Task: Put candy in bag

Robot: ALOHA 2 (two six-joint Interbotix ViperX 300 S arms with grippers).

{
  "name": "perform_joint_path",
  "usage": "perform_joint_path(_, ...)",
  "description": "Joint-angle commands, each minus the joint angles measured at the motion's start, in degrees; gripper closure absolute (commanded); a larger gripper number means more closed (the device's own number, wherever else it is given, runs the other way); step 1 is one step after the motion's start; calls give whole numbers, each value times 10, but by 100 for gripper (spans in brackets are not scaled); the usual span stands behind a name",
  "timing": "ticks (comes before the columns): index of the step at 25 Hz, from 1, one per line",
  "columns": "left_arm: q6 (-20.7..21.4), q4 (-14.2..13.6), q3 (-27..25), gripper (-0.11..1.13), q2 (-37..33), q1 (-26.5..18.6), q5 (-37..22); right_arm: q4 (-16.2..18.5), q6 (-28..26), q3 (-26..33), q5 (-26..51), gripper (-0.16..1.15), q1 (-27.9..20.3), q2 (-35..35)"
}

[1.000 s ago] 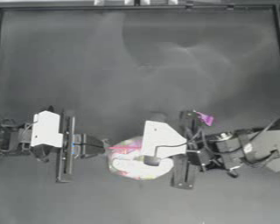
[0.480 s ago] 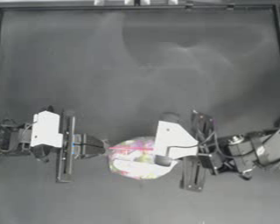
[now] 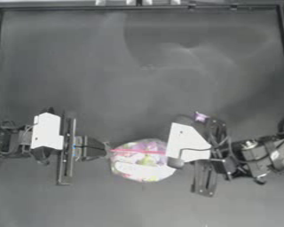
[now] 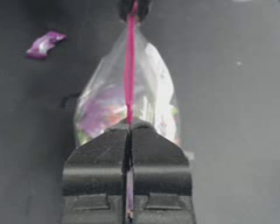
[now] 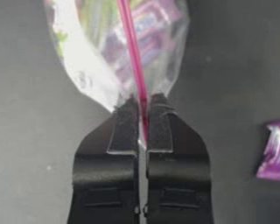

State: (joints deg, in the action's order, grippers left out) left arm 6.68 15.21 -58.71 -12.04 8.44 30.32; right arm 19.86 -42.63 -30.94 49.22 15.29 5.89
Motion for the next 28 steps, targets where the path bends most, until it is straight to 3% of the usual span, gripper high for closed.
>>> perform_joint_path(1, 0, 2, 3, 95, -28, 2, 3, -6, -13, -11, 11, 94, 11, 20)
perform_joint_path(20, -1, 4, 4, 95, -25, 3, 2, -18, -46, -51, 11, 94, 26, 48)
perform_joint_path(28, 3, 4, 11, 95, -27, 0, 2, 6, -46, -32, 25, 94, 26, 69)
